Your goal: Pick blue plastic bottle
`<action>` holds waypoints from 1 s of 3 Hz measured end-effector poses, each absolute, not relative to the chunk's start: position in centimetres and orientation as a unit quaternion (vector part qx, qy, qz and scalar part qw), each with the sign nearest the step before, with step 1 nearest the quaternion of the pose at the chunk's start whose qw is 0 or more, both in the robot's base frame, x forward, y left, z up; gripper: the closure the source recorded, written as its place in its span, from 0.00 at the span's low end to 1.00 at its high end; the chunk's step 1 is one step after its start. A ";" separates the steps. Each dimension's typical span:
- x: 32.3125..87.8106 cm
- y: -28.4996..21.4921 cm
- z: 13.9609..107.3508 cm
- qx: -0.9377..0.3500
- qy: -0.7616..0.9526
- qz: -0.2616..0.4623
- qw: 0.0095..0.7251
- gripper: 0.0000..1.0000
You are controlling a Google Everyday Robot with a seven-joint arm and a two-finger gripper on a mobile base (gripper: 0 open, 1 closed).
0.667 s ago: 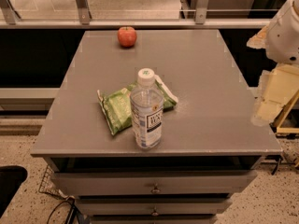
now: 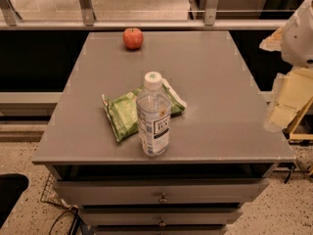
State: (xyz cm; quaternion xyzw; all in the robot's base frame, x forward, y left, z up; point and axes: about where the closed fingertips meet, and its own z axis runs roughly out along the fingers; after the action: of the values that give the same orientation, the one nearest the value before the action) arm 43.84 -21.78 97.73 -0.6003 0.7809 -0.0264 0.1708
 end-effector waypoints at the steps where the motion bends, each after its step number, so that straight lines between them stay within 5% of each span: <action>1: 43.9 -22.6 96.9 -0.592 0.778 0.012 0.211 0.00; 3: 44.2 -23.4 93.0 -0.568 0.736 0.163 0.330 0.00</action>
Offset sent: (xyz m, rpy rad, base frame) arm -0.0028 -0.0002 -0.0252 0.7222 -0.0398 0.1296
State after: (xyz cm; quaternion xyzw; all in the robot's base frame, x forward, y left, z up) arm 44.24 -23.39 93.03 -0.5677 0.7361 0.1633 0.3304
